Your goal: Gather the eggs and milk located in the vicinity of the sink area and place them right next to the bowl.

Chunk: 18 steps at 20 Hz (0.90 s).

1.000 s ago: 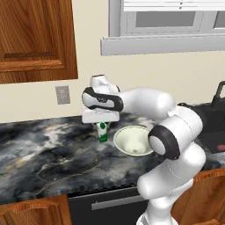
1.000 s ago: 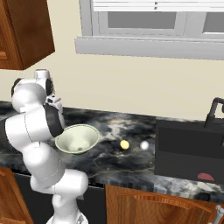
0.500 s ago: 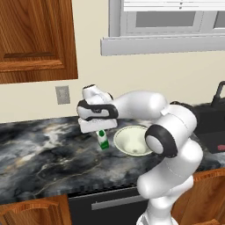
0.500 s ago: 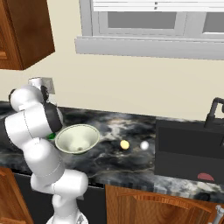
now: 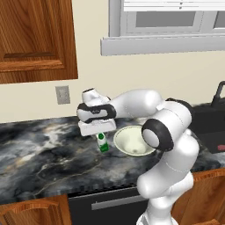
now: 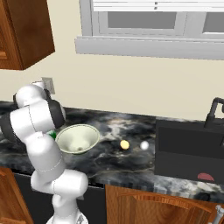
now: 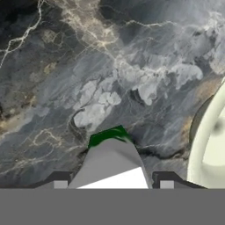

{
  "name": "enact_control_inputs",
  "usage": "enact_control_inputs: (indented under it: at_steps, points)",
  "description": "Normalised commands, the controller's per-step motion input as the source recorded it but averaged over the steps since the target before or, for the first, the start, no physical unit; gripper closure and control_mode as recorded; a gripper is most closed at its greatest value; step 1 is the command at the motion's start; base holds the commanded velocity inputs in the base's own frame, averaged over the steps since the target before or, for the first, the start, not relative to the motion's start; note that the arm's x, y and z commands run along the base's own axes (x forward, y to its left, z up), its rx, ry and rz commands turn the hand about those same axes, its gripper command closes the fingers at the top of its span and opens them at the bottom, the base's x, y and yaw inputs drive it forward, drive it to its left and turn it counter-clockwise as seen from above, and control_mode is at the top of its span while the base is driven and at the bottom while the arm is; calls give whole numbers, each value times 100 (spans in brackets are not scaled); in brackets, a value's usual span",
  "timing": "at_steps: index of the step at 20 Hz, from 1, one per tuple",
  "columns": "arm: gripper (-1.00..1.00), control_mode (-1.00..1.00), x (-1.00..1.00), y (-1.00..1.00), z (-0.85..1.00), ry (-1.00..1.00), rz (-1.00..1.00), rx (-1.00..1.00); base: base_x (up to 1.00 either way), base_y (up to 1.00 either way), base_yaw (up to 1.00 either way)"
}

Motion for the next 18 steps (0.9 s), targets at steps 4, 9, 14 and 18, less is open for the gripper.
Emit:
enact_control_inputs:
  at_steps: [4,9,14,18]
  points:
    - [100,-100,9,0,-6,1,-4,0,0,0,0]
    - [100,-100,1,0,-35,3,-5,0,0,0,0]
    - [100,-100,3,-1,-16,0,-4,0,0,0,0]
    - [100,-100,8,-1,0,0,-3,0,0,0,0]
